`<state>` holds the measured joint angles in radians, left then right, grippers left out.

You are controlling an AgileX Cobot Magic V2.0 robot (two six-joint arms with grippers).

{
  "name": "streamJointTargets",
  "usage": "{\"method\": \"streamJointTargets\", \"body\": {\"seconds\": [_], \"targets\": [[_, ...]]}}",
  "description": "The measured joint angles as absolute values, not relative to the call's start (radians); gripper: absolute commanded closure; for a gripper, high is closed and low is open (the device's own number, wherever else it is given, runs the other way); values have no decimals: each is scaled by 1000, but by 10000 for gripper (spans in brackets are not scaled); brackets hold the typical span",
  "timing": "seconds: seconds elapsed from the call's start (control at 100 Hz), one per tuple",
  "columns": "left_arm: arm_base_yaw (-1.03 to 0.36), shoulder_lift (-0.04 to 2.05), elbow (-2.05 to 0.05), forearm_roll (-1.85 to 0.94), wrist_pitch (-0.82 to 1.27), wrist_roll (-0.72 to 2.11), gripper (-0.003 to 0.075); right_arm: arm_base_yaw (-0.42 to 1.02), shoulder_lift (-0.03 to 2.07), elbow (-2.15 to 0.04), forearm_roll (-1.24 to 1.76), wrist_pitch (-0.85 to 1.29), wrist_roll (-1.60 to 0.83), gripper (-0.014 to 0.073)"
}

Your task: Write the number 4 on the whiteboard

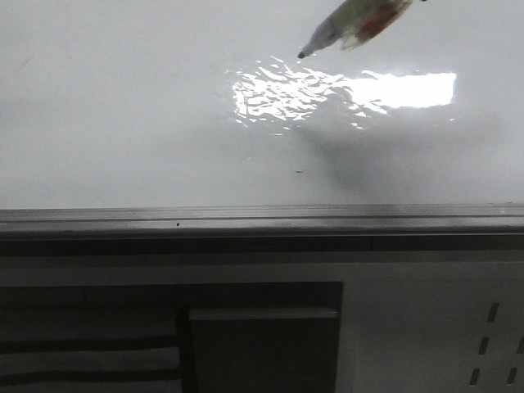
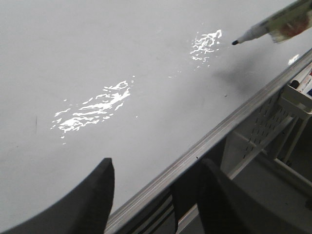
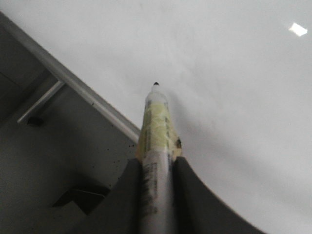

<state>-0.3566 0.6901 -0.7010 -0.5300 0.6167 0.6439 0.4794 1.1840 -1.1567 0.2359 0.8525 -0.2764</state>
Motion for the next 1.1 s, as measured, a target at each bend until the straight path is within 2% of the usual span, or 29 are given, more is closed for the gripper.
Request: {"method": "streamJointTargets", "body": {"seconds": [0.23, 0.44, 0.77, 1.1], "targets": [[-357, 690, -701, -532, 612, 644, 364, 479, 1297, -1157, 253, 706, -274, 640], [-357, 690, -701, -532, 610, 644, 365, 502, 1382, -1161, 307, 748, -274, 640], [-357, 690, -700, -532, 608, 644, 365, 385, 1263, -1163, 202, 886, -240, 640], [-357, 690, -700, -532, 580, 644, 365, 457, 1231, -1169, 239, 764, -278, 640]]}}
